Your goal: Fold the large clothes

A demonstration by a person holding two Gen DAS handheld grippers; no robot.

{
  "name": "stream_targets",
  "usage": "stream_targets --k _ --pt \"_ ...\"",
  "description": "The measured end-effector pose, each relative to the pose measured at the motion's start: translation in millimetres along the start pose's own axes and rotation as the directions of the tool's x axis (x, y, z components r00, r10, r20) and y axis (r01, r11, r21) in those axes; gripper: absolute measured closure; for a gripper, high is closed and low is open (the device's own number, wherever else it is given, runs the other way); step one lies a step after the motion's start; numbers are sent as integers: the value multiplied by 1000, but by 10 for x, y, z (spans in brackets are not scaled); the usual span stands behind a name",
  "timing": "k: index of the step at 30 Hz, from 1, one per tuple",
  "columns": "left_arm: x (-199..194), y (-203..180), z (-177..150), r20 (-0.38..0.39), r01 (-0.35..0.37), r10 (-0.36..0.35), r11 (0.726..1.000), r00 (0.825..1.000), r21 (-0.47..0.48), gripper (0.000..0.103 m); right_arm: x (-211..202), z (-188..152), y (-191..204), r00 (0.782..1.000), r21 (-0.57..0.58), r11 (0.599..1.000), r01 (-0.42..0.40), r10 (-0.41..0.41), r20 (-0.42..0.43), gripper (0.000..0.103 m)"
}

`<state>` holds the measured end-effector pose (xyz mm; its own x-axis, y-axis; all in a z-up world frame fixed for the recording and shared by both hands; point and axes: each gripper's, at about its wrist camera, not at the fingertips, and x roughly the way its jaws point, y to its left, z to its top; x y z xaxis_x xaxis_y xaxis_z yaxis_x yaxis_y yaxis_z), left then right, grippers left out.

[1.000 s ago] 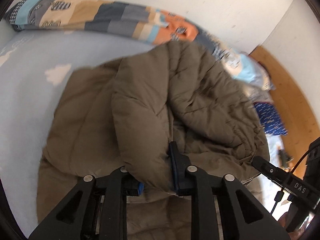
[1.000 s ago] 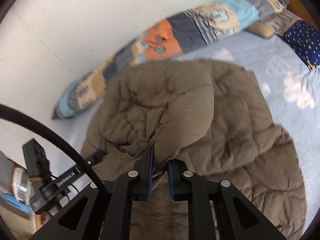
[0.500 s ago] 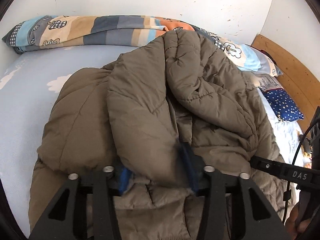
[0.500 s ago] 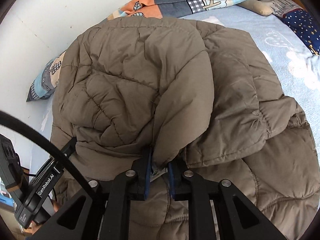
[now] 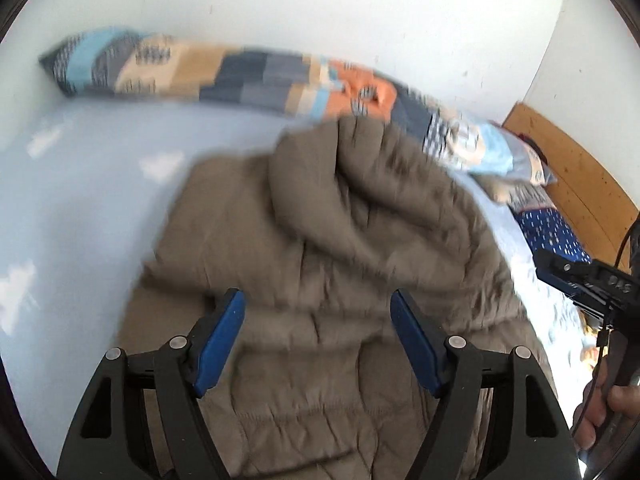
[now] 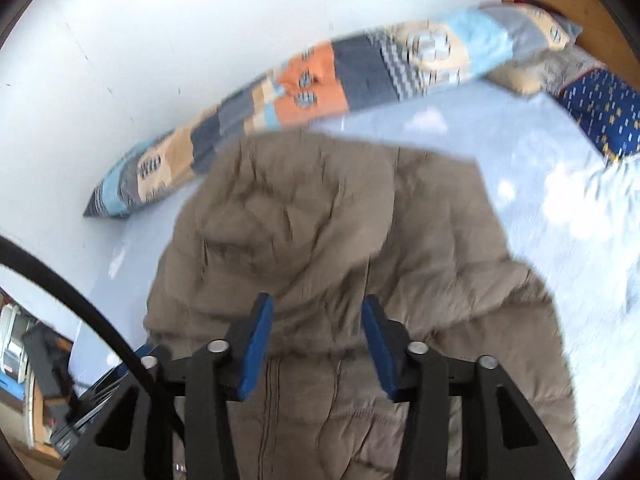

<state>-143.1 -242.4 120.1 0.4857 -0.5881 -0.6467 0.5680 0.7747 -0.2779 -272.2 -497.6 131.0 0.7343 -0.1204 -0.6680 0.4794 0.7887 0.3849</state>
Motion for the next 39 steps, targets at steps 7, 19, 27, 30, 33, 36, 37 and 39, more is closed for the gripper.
stream_targets --k 7,19,27,30,33,36,37,39 --pt "464 -235 597 35 -121 116 977 993 175 24 211 314 167 996 -59 997 46 -41 85 66" --pt "1114 68 373 -70 -146 160 974 985 172 24 997 106 32 982 -101 987 123 -136 -133 66" --pt "768 -372 1170 56 -87 77 976 995 198 24 588 279 81 997 -33 998 57 -59 -46 66" --pt "1207 -681 1479 1 -127 130 961 991 244 24 469 332 65 1000 6 1000 10 -10 -7 66" --pt "1636 -810 1691 -48 -139 155 959 987 246 24 437 370 19 1000 16 1000 16 -17 16 66" --pt "2140 -825 1749 -143 -151 196 949 970 275 24 439 399 -55 1000 27 999 22 -22 21 66" --pt "2268 -806 1714 -170 -168 220 946 961 276 24 444 416 -78 1000 30 999 22 -22 19 66" --pt "2554 -677 1584 -249 -178 247 946 936 272 24 476 427 -129 999 32 999 33 -34 14 66"
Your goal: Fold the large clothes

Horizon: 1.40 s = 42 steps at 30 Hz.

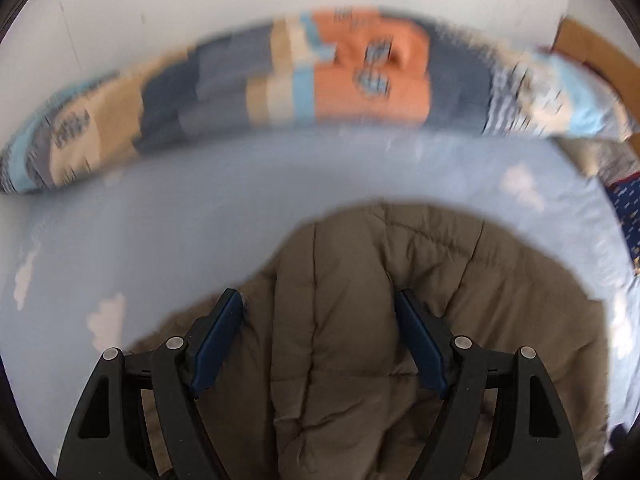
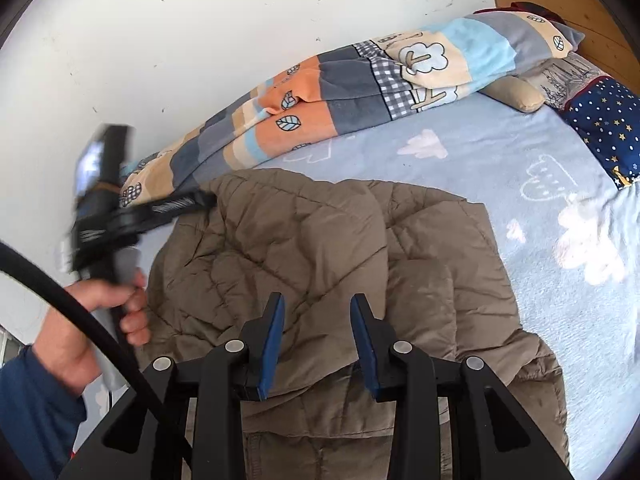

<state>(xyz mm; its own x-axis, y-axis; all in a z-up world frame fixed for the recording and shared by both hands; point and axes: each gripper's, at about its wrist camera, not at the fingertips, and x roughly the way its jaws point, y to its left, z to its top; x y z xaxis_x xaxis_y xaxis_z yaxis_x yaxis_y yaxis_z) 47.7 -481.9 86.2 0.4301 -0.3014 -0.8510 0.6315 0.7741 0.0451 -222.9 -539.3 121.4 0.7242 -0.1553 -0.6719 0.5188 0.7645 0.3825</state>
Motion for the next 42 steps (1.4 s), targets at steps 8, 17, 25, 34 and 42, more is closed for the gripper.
stream_targets --k 8,17,25,34,42 --pt "89 54 -138 -18 34 -34 999 999 -6 25 26 201 37 1000 -8 1000 4 -4 22 66" --pt "-417 277 -200 78 84 -87 996 993 40 25 590 968 390 998 -175 983 62 -62 7 66" --pt "115 400 -360 -30 94 -95 995 995 -13 23 1781 673 151 952 -235 961 149 -203 -230 66" --pt "-644 434 -576 122 163 -159 986 980 -29 24 1190 780 232 979 -207 975 76 -113 -169 66" --pt "-593 257 -976 95 150 -151 989 984 14 24 766 277 540 987 -248 969 20 -59 -151 66"
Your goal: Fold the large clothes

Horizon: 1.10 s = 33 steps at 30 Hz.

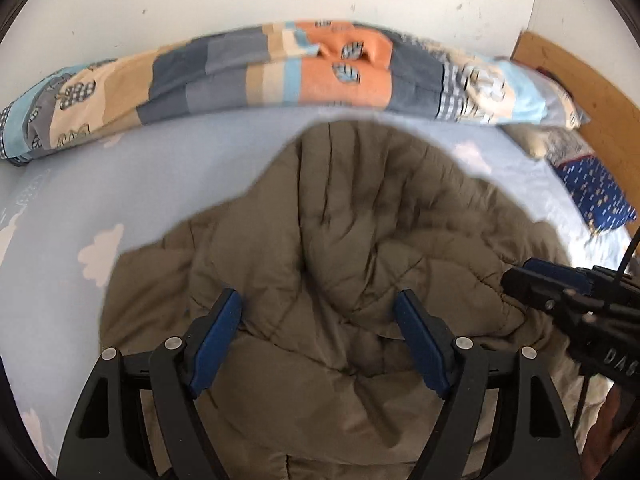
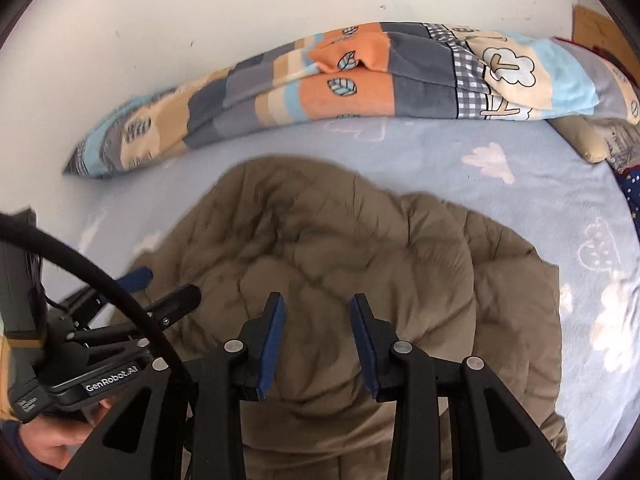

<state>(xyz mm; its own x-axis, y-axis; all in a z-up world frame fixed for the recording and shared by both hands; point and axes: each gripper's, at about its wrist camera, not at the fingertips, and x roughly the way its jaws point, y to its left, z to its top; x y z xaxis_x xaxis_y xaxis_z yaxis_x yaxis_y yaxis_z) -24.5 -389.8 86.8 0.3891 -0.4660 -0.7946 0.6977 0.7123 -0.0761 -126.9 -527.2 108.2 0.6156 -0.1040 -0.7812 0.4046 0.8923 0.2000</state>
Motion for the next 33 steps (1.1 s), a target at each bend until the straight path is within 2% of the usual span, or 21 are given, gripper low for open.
stream_targets --k 5,8,10,13,17,20,22,27,31,33 --pt "167 -100 -138 0 -50 50 997 999 57 22 437 -232 -41 996 6 1000 30 -30 -89 66" --pt "129 -100 -141 11 -53 52 998 999 42 22 514 -263 -106 996 23 1000 18 -16 -91 65" --pt "-11 -80 -155 22 -38 37 999 999 19 23 472 -236 -96 995 28 999 18 -15 -95 65" --pt "-371 -45 -225 62 -11 11 1000 998 3 22 188 -221 -99 998 77 997 -28 32 -59 66" --pt "-604 45 -373 84 -6 8 1000 996 -28 22 -167 -258 -1 998 54 997 -53 54 -11 65" --pt "-449 109 -476 35 -16 18 999 999 -51 22 -251 -364 51 999 50 997 -51 51 -3 65" --pt "-283 117 -554 2 -17 17 998 1000 -56 22 -165 -423 69 999 35 999 -28 29 -20 65" --pt "-151 22 -653 24 -69 70 997 997 -24 21 168 -603 32 997 12 1000 0 1 -80 65" --pt "-134 7 -684 39 -77 78 997 996 -30 21 266 -666 32 997 11 1000 12 -11 -76 65" --pt "-263 -22 -692 69 -84 85 996 994 -17 21 262 -666 53 997 -4 1000 18 -18 -72 65"
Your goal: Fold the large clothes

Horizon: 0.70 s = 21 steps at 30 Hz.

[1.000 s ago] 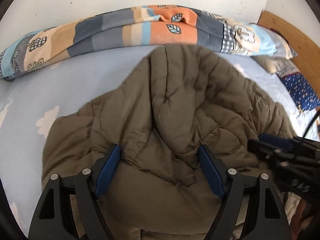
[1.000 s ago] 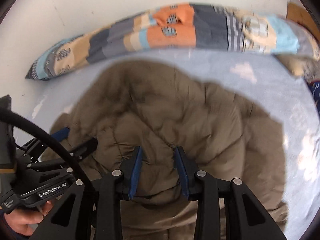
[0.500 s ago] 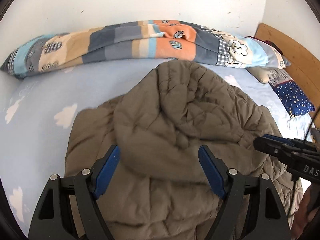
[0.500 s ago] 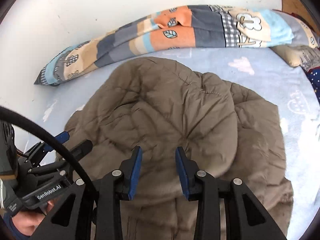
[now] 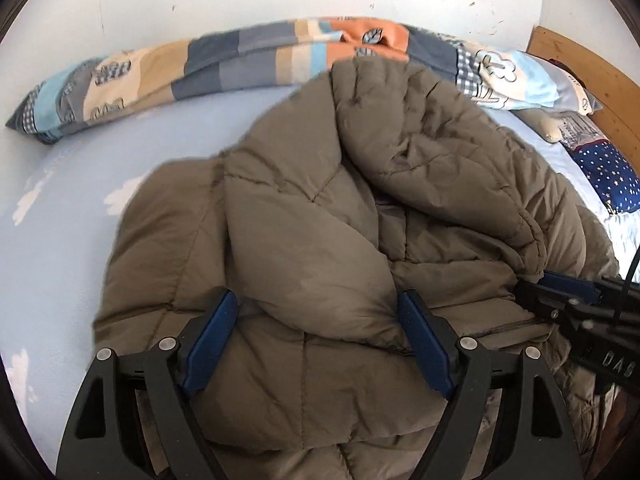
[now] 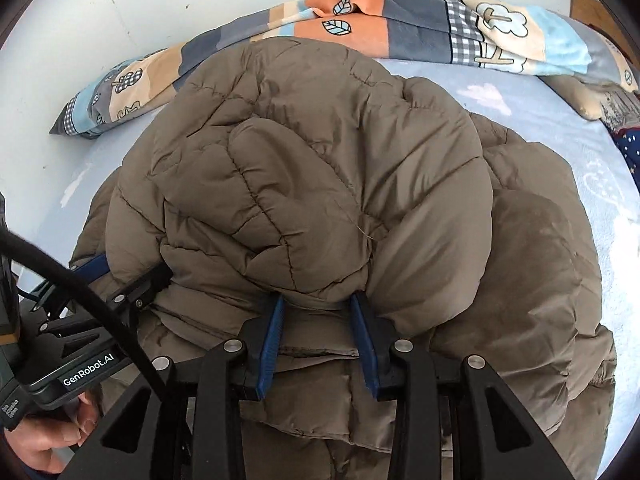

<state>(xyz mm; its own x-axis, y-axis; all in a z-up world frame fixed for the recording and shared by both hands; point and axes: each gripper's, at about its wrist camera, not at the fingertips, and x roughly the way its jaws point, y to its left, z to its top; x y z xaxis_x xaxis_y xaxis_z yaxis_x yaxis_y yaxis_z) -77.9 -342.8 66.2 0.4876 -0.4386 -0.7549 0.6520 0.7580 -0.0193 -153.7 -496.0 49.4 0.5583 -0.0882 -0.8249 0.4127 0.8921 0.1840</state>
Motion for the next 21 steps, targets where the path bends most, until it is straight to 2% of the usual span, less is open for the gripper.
stream_targets --k 2,5,8,11,15,18,21 --pt "-213 22 -38 35 15 -15 1000 999 -11 21 -93 -1 -1 1000 0 1000 -13 13 8 65" --pt "-654 136 -145 93 30 -27 999 995 -34 21 -485 -38 -49 995 28 998 -64 62 72 63" --pt "-1163 269 -328 158 32 -25 999 987 -41 21 -996 -160 -33 986 28 996 -83 78 148 52" --pt "-1628 412 -592 189 25 -12 998 982 -66 21 -1479 -458 6 971 37 993 -112 102 215 48" --pt "-2154 637 -1076 225 18 7 994 974 -110 21 -2011 -1048 71 951 38 986 -159 143 275 48" --pt "-2366 745 -1496 209 37 -5 988 978 -149 21 -2208 -1462 -32 941 82 978 -193 161 298 46" --pt "-2404 850 -1839 162 36 -8 985 987 -172 21 -2333 -1867 -199 925 155 954 -257 196 325 46"
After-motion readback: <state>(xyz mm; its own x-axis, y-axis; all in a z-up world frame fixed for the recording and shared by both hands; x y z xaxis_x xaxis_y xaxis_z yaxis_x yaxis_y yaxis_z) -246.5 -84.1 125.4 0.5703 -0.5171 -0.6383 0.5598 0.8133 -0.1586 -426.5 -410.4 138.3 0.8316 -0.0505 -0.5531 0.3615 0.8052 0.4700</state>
